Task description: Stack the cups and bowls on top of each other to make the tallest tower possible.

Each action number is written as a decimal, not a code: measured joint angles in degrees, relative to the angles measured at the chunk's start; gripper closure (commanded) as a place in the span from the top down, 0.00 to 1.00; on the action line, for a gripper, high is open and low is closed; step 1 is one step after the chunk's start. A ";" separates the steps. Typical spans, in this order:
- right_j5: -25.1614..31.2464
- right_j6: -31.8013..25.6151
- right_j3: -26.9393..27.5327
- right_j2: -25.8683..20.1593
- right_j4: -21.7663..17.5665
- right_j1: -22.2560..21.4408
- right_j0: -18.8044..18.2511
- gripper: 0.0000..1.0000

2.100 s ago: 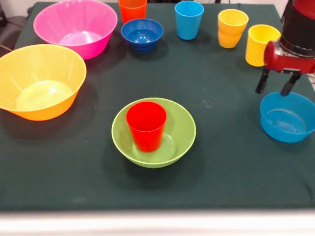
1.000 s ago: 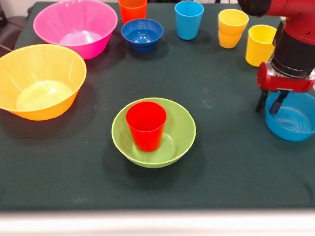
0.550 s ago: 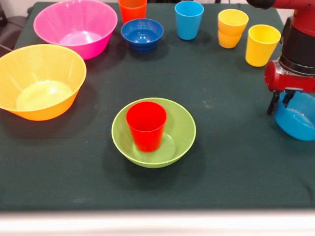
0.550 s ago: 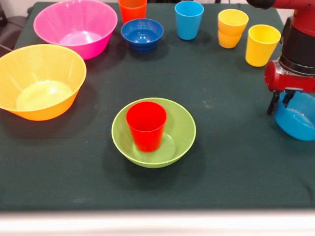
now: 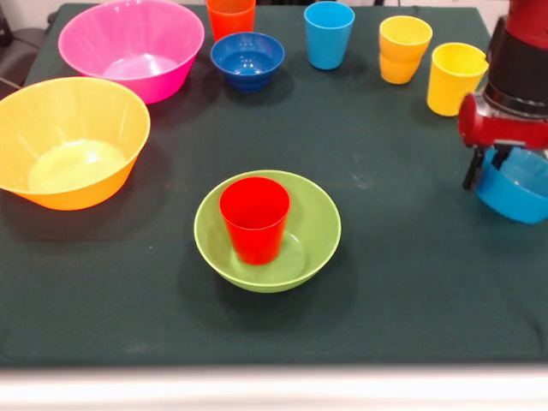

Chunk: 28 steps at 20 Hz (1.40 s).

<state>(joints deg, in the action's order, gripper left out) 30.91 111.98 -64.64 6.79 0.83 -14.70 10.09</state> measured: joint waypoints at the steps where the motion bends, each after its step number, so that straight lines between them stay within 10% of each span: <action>1: -0.02 0.00 -0.66 -0.21 0.04 -0.64 -0.36 0.00; 14: 0.06 -0.33 -12.59 -9.38 -0.24 -13.16 -18.95 0.00; 28: 1.88 -2.75 -16.63 -23.57 -4.68 -15.00 -35.98 0.00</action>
<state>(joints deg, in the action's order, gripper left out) 32.79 109.23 -81.27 -16.78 -3.85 -29.71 -25.89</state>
